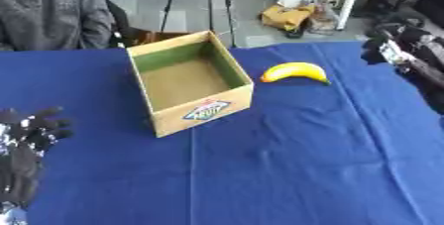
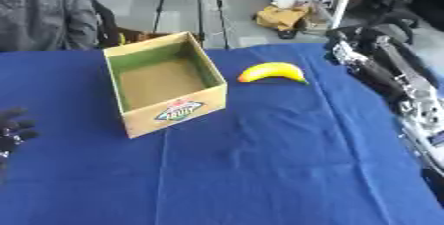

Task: Pick up objects on the table and place them in the box.

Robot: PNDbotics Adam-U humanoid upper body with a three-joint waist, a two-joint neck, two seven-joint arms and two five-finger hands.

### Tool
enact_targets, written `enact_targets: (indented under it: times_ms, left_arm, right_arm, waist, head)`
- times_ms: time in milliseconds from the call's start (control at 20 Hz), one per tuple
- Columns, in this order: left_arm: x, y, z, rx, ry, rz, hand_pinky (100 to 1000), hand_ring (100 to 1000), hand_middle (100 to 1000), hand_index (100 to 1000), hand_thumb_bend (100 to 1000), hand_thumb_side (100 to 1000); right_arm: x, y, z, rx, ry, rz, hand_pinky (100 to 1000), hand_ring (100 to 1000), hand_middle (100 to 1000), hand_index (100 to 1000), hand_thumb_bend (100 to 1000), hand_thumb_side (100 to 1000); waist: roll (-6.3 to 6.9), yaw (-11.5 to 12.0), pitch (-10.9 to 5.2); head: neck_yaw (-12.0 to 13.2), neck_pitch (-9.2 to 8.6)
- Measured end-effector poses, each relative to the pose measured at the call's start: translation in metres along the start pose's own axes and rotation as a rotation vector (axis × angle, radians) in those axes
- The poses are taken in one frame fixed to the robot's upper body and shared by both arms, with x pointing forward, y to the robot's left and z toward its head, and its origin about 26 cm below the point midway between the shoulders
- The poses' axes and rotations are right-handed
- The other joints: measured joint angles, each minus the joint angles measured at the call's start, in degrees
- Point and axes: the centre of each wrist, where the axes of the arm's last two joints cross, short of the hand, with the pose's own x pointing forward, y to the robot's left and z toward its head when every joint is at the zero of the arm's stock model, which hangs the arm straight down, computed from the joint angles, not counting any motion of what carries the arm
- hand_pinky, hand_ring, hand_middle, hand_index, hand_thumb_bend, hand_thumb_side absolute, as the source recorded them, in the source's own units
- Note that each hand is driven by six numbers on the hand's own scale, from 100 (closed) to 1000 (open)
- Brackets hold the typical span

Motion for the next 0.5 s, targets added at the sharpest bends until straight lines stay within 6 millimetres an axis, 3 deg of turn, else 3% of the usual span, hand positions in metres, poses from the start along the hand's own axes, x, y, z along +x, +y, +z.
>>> enact_targets:
  times_ms: [250,500]
  left_arm:
    - [0.005,-0.006,-0.008,-0.035,-0.021,0.003,714,712,729,546,247,982]
    - [0.01,-0.01,-0.014,-0.067,-0.037,0.004,714,713,731,548,248,980]
  right_arm:
    - [0.007,-0.034,-0.026,0.022,0.028,0.186,713,703,669,783,100,562]
    - [0.003,-0.049,-0.046,0.048,0.042,0.288,743,778,738,810,145,541]
  waist:
    - [0.02,2.1,1.02]
    - [-0.31,3.6,1.72]
  head:
    - [-1.1,-0.78]
    - [-1.5,-1.63]
